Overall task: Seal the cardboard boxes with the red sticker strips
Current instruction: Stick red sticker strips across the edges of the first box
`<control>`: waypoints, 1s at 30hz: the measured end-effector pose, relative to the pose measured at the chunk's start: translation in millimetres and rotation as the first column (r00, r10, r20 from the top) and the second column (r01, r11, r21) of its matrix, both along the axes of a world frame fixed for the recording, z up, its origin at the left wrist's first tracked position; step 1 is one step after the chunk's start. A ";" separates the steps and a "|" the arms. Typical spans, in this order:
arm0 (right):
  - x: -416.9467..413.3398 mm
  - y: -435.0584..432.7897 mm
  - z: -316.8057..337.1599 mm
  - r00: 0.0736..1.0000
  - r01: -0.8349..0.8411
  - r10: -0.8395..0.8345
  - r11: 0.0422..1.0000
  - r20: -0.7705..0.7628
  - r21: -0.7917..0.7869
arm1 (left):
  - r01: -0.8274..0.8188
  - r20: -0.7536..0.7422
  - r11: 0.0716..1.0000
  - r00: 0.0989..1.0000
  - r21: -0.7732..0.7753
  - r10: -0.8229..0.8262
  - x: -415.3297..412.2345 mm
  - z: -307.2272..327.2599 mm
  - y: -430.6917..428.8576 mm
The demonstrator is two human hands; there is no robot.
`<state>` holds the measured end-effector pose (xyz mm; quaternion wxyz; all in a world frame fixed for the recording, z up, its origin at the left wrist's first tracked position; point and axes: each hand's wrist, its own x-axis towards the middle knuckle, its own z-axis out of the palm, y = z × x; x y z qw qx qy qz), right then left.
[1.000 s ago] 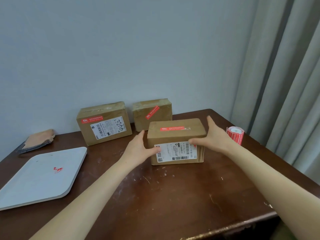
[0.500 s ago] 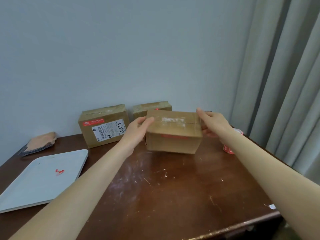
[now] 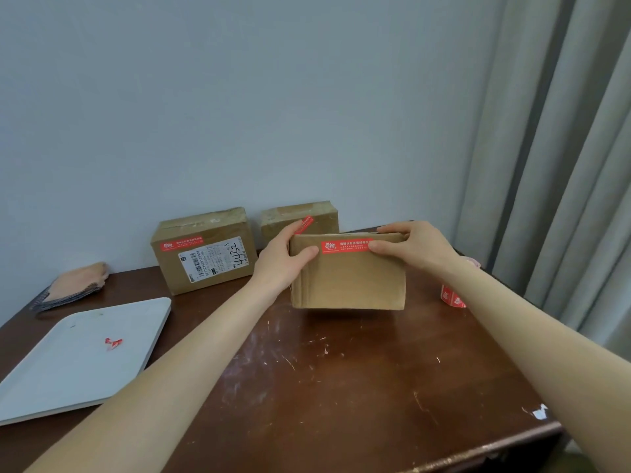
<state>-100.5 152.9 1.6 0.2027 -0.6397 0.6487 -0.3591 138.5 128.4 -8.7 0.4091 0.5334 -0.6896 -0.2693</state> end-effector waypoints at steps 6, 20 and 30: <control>-2.0 -9.7 -3.1 0.998 0.001 0.001 0.999 -0.062 0.032 | -0.060 0.192 0.997 0.979 -0.053 0.069 -3.0 3.9 -9.8; 5.7 -25.4 -19.1 0.999 0.048 -0.047 0.998 0.025 -0.029 | -0.148 0.303 0.977 0.934 -0.151 0.188 -16.0 -8.9 -26.5; 4.5 -27.4 -26.5 0.999 0.028 -0.025 0.997 0.046 -0.074 | -0.150 0.240 0.901 0.934 -0.406 0.263 -26.5 -21.4 -20.9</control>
